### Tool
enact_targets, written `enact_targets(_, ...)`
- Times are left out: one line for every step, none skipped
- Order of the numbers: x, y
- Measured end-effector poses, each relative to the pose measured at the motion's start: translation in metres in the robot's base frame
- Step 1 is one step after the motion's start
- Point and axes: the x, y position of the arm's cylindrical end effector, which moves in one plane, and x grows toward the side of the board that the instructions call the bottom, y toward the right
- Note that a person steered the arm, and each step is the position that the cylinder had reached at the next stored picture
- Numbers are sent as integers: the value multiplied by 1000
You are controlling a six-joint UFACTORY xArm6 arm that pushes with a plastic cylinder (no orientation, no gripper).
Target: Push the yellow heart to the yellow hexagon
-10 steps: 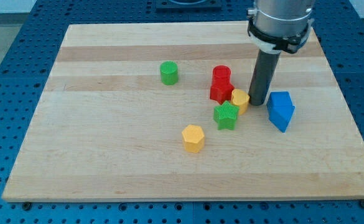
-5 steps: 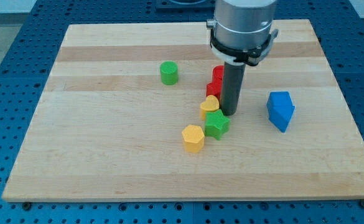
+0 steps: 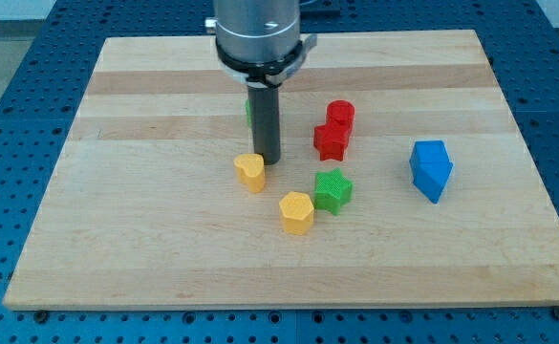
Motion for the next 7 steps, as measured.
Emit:
enact_targets(0,-18)
enact_targets(0,-39)
enact_targets(2,-54)
enact_targets(18,-54)
enact_targets(34,-52)
enact_targets(36,-42)
enact_targets(35,-26)
